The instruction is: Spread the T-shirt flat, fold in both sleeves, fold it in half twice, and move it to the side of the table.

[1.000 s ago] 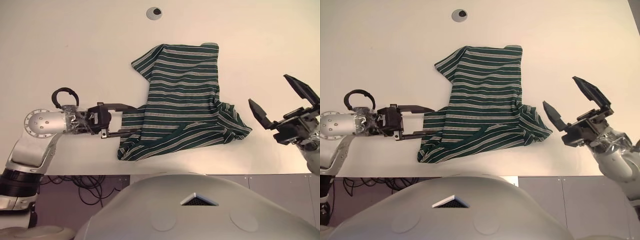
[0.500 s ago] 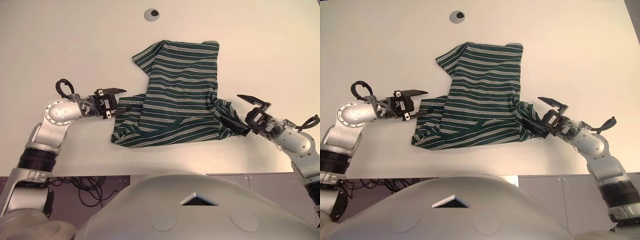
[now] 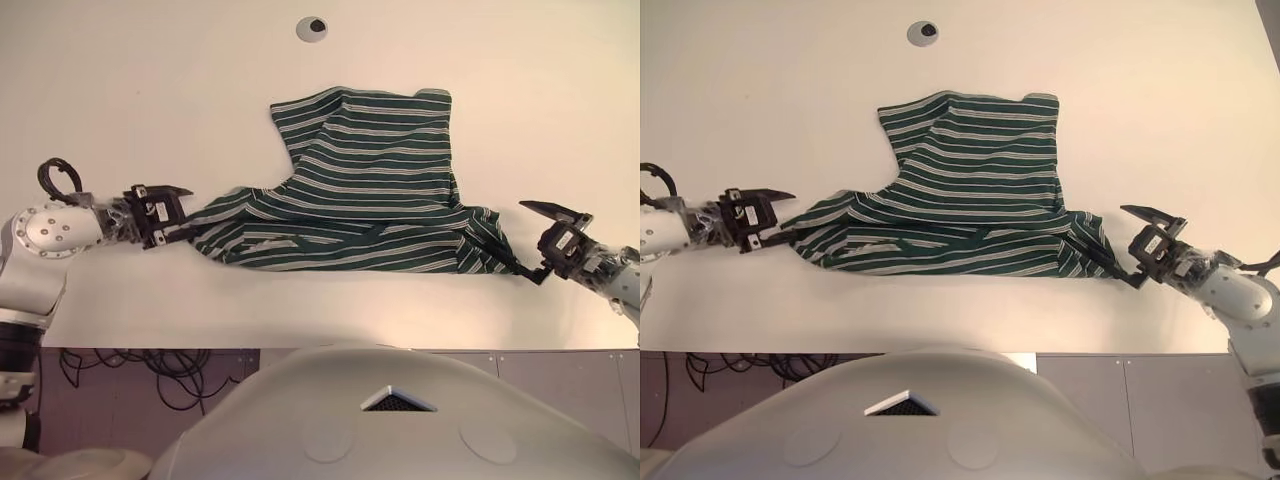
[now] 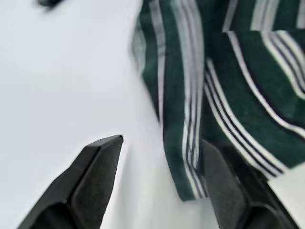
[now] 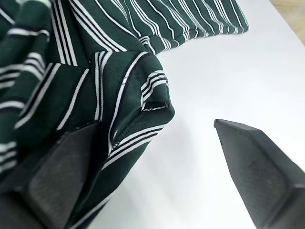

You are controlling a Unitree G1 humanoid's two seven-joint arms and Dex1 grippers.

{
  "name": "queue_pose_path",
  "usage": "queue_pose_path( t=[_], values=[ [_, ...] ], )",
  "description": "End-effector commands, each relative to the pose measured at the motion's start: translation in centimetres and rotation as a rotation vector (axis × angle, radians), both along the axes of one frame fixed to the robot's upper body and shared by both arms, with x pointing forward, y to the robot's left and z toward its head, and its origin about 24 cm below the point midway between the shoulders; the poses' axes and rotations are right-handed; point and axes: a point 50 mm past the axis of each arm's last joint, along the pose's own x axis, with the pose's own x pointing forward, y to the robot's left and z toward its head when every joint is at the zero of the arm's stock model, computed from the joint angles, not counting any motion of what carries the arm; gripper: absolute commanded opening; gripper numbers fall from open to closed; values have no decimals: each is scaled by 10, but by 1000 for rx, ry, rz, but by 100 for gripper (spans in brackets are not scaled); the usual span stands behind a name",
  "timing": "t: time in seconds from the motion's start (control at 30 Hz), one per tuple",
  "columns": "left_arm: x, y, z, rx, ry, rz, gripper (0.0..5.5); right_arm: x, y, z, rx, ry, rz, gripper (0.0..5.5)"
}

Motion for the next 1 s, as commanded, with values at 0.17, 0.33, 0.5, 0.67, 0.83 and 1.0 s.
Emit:
queue_pose_path(
  t=[0.17,0.33,0.5,0.67,0.83,1.0],
  values=[
    [3,-2,23,-65,-24,-50,287,-29,10,-12,56,164,-42,436],
    [15,-4,23,-122,-103,-31,287,-29,12,-6,77,141,-53,436],
    [10,-25,36,-318,-158,-134,287,-27,15,2,84,110,-46,436],
    [71,-59,22,-427,-283,-9,287,-12,21,12,112,20,-36,436],
    [124,-94,-14,-400,-237,90,287,10,37,12,137,-26,17,436],
    [158,-120,-36,-290,-201,185,287,26,50,7,161,-13,52,436]
  ],
)
